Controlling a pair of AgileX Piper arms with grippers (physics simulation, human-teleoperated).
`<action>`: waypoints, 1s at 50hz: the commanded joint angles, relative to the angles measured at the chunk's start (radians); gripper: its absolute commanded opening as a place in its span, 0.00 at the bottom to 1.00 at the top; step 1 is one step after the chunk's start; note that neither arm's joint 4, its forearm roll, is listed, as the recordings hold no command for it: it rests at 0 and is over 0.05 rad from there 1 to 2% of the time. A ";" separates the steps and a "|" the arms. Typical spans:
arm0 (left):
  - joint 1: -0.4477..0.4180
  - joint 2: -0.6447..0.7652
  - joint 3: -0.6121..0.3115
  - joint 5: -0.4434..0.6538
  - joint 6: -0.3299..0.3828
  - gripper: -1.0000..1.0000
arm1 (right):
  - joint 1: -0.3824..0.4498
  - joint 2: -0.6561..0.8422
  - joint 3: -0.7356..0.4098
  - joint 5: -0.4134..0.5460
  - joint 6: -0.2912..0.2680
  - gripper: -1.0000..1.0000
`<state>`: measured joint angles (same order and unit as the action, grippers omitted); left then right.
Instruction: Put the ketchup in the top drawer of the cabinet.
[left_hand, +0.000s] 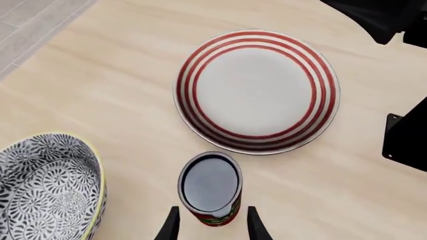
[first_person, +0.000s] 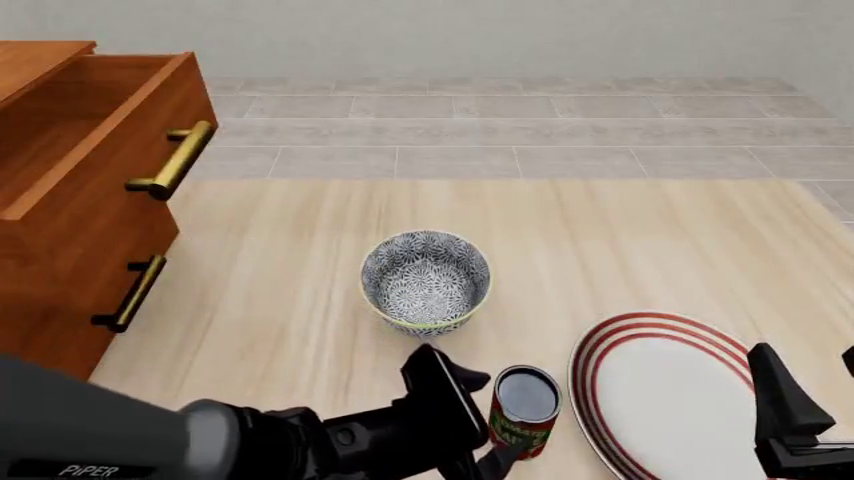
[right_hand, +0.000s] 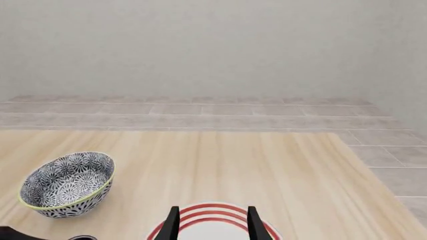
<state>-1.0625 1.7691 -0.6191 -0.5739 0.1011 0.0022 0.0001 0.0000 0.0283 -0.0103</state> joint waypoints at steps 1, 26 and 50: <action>0.002 0.041 -0.008 -0.017 0.006 1.00 | 0.000 0.000 0.000 0.001 0.000 1.00; 0.004 0.081 -0.068 0.019 0.029 1.00 | 0.003 0.000 0.000 0.006 0.004 1.00; -0.007 0.132 -0.119 0.037 0.041 1.00 | 0.014 0.000 0.000 0.006 0.006 1.00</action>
<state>-1.0646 1.8843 -0.7247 -0.5421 0.1414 0.0085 0.0002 0.0000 0.0335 -0.0047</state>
